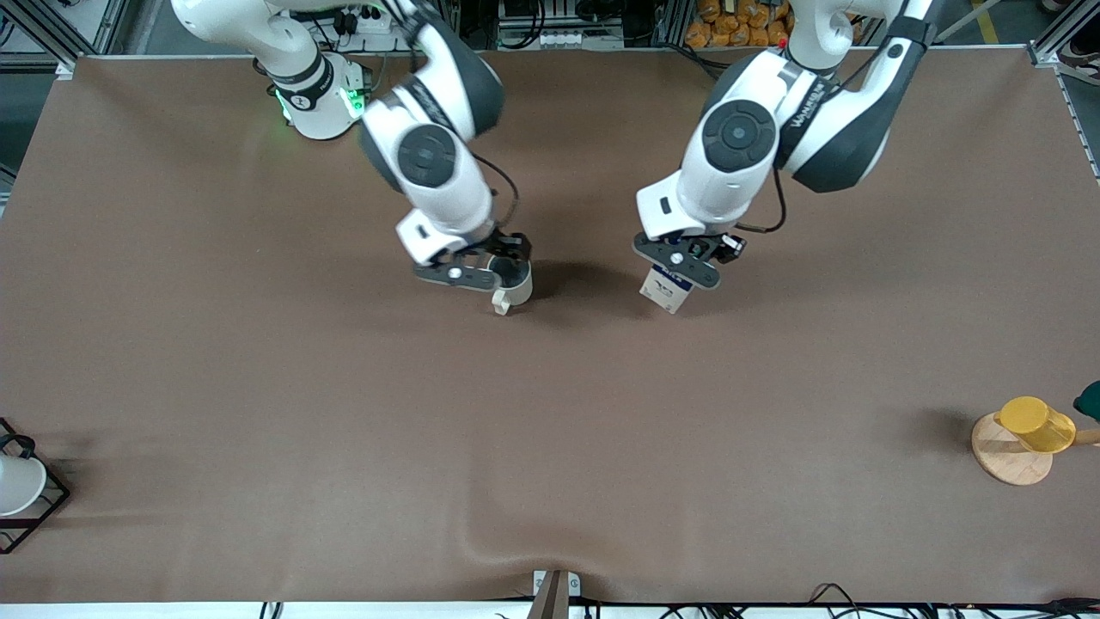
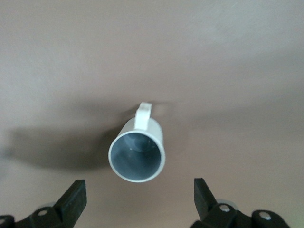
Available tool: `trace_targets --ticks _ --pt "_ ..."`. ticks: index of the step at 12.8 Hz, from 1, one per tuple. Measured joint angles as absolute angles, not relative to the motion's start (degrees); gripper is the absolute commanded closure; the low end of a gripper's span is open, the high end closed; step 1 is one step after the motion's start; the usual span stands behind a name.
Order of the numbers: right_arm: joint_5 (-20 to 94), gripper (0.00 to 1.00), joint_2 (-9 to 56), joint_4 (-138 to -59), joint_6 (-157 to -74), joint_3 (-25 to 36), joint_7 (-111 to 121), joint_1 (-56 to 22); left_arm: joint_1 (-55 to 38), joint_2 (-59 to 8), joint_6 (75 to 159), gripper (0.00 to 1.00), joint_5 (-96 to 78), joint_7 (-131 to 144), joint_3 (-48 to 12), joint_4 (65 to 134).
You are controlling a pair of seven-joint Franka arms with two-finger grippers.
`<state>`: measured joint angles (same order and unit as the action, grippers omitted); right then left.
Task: Place milk next to cup
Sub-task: 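Lower the white mug onto the table center, open the right gripper, withdraw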
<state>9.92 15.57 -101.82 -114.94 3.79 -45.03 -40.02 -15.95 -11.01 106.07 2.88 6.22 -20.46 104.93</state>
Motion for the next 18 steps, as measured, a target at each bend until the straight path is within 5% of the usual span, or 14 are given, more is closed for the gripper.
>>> trace_targets --ticks 5,13,18 --pt "8.5 0.00 6.7 -101.9 -107.0 4.4 -32.1 -25.2 -24.3 -13.5 106.1 0.48 0.0 22.5 -20.7 101.2" --pt "-0.3 0.00 1.5 -101.4 -102.0 6.3 -12.8 -11.2 -34.6 -25.1 106.0 0.47 -2.3 46.3 -20.8 91.9" --pt "-0.3 0.00 0.5 -91.1 -91.7 6.9 -2.8 -6.5 -38.0 -28.3 105.9 0.47 -2.7 50.6 -20.8 87.9"
